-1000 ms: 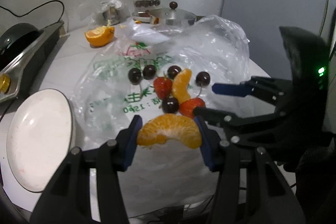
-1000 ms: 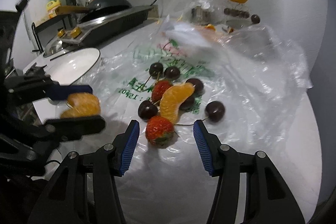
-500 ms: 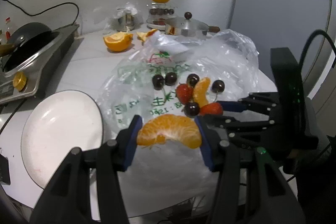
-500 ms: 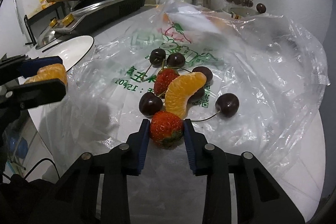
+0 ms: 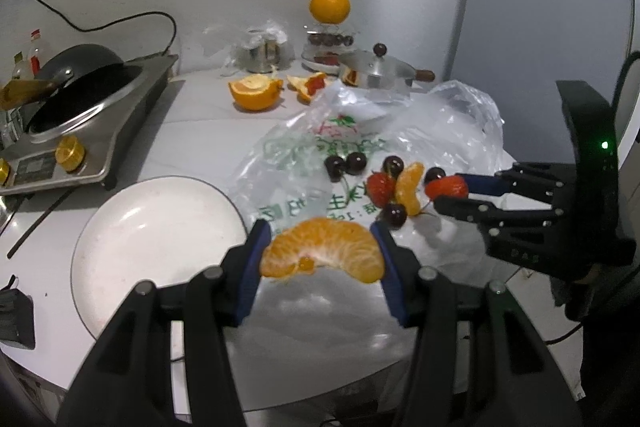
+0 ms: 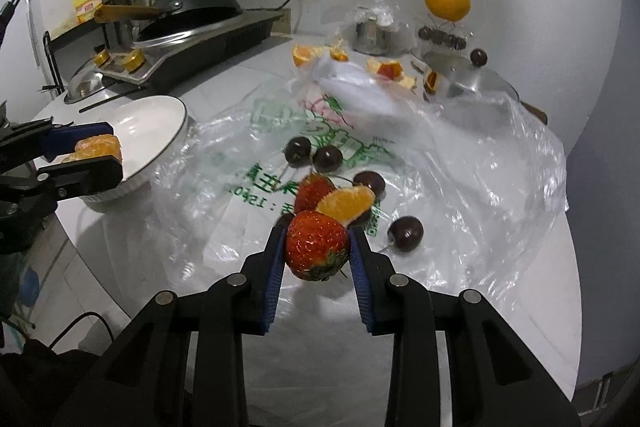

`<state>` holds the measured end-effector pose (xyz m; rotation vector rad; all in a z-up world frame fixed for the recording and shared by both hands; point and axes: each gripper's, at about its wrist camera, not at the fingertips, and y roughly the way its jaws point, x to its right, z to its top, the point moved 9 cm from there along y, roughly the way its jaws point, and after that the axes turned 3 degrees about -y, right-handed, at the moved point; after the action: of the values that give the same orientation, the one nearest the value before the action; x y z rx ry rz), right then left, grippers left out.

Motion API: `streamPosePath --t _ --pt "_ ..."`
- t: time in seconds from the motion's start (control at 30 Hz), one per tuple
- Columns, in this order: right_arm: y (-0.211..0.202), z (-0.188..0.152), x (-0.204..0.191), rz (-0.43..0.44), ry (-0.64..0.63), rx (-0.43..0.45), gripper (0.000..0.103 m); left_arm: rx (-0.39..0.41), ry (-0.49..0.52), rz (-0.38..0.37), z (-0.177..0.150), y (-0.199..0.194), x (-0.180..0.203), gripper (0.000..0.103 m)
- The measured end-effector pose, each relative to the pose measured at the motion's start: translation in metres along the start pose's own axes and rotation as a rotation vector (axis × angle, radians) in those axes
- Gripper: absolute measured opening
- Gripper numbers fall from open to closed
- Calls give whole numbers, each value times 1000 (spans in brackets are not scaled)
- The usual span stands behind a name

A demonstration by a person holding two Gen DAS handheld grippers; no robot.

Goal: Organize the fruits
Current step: 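Carry the mandarin segment and strawberry in both tools over the white plate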

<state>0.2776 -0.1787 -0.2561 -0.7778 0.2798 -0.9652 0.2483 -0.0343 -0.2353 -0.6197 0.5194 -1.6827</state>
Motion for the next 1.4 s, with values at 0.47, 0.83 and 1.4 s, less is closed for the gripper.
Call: streamPosePath --t 0.47,0.83,1.4 --pt "5 31 -38 17 -62 17 34 19 -45 41 1 -11 -51 52" --pt "20 54 -70 43 -116 9 34 24 -76 97 -6 -14 -94 52" --pt "43 80 -137 143 -215 13 34 -12 -104 171 -35 -2 -138 52"
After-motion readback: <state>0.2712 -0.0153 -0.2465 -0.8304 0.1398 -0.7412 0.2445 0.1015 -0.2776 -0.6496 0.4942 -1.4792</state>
